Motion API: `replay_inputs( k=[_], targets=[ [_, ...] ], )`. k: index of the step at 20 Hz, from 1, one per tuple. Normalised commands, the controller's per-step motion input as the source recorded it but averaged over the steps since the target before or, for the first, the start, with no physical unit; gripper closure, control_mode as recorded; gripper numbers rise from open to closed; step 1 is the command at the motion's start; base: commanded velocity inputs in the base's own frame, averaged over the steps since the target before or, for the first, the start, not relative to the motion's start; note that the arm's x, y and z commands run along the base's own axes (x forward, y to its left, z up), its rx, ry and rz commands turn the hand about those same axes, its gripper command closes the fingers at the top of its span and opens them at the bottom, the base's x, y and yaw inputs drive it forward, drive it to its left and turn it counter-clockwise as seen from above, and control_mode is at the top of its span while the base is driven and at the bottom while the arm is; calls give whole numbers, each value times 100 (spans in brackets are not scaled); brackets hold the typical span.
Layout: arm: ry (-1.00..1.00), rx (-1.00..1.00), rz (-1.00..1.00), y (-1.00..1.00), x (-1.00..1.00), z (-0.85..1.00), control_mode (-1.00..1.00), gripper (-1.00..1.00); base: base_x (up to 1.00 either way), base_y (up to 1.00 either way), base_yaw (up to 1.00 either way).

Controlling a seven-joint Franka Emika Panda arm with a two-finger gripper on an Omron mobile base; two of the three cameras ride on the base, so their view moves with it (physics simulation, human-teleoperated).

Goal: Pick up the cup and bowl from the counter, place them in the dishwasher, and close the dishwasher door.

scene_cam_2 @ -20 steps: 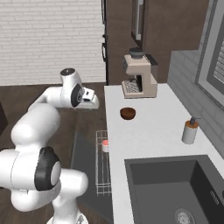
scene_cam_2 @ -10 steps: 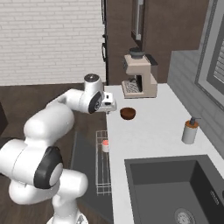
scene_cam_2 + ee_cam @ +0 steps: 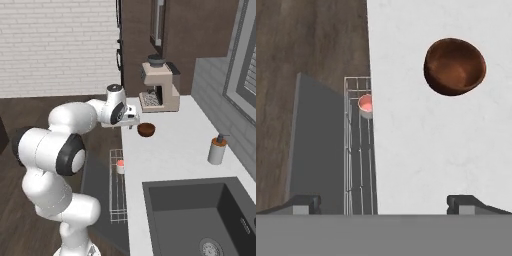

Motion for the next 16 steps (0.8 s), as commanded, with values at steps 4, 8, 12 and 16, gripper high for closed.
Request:
replay_inputs(
  k=[4,8,12,16],
  targets=[
    [7,0,0,-21,49,-3,-100,-100,0,0,0],
    [0,0,0,-39,41,-39,-100,-100,0,0,0],
    [0,0,0,-16,48,-41,-100,-100,0,0,0],
    [1,0,0,-5,57,-31,-100,-100,0,0,0]
  ],
)
